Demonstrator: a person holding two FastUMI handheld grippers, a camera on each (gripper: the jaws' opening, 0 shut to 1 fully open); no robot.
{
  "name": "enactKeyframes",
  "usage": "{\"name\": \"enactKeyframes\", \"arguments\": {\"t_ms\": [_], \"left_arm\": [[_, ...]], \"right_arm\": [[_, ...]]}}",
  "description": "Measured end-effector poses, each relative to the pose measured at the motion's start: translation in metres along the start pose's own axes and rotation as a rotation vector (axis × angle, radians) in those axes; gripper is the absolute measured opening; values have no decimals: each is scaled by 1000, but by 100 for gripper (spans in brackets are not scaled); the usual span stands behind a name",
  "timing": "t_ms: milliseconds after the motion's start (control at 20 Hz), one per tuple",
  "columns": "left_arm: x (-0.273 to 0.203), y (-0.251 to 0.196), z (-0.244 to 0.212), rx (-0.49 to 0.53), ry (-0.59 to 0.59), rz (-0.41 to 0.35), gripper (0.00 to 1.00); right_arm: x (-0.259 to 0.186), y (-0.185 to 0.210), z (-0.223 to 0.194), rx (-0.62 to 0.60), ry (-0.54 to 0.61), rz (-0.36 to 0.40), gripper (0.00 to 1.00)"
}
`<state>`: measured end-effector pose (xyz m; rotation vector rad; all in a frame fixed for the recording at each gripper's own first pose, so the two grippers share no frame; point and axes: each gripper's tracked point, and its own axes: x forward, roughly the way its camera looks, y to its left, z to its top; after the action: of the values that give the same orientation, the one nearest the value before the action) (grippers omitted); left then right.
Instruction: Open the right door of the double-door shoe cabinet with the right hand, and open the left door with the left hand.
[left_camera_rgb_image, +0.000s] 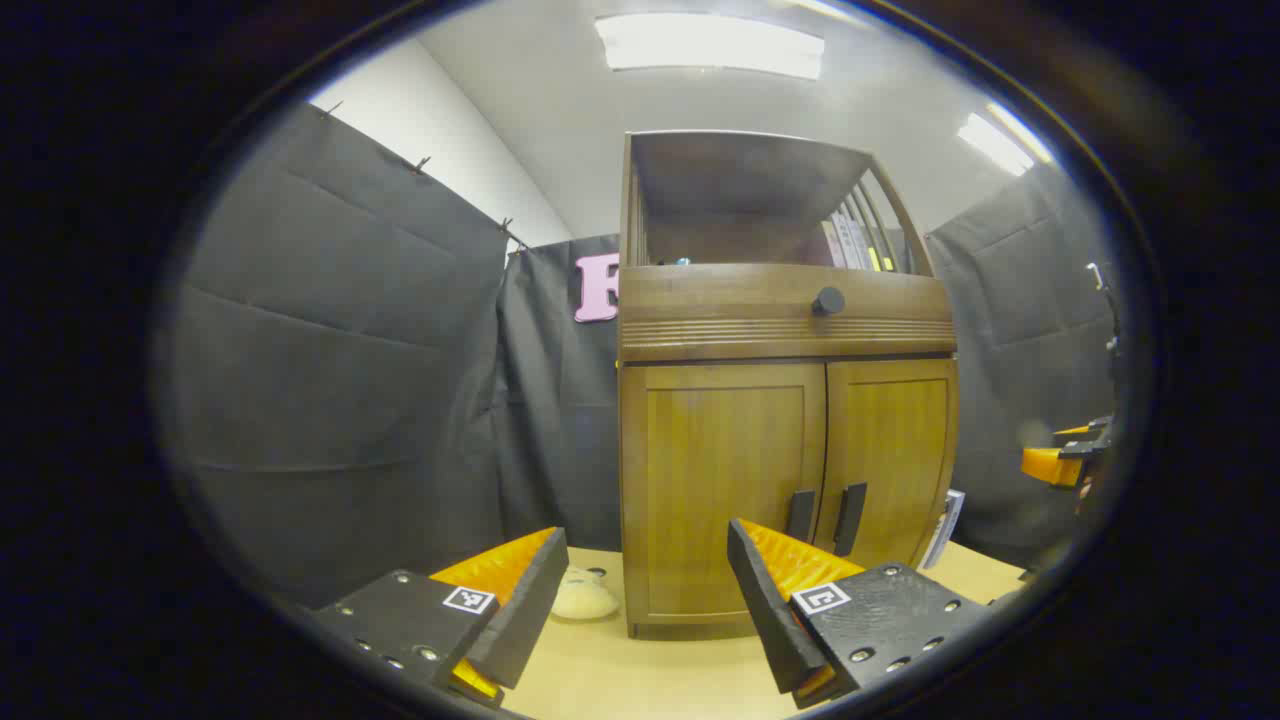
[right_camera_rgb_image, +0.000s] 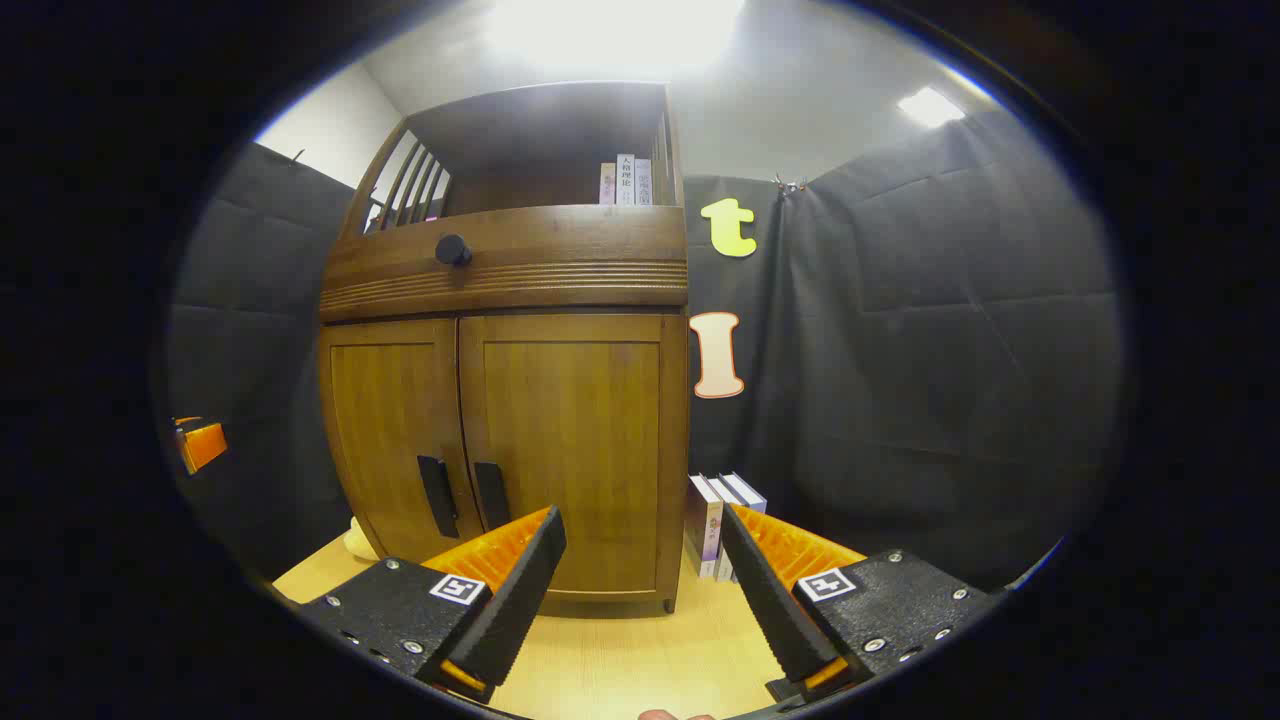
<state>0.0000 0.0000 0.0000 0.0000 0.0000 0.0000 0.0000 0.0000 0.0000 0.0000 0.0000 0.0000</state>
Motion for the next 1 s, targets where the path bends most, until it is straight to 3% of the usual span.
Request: {"name": "enactKeyframes", "arguments": {"t_ms": [700, 1000], "left_arm": [[11, -5, -20, -12, 56, -1, 94], [14, 12, -34, -36, 88, 7, 94]], "right_arm": [[-3, 7, -8, -13, 42, 50, 98], [-5, 10, -10, -6, 69, 78, 98]]}}
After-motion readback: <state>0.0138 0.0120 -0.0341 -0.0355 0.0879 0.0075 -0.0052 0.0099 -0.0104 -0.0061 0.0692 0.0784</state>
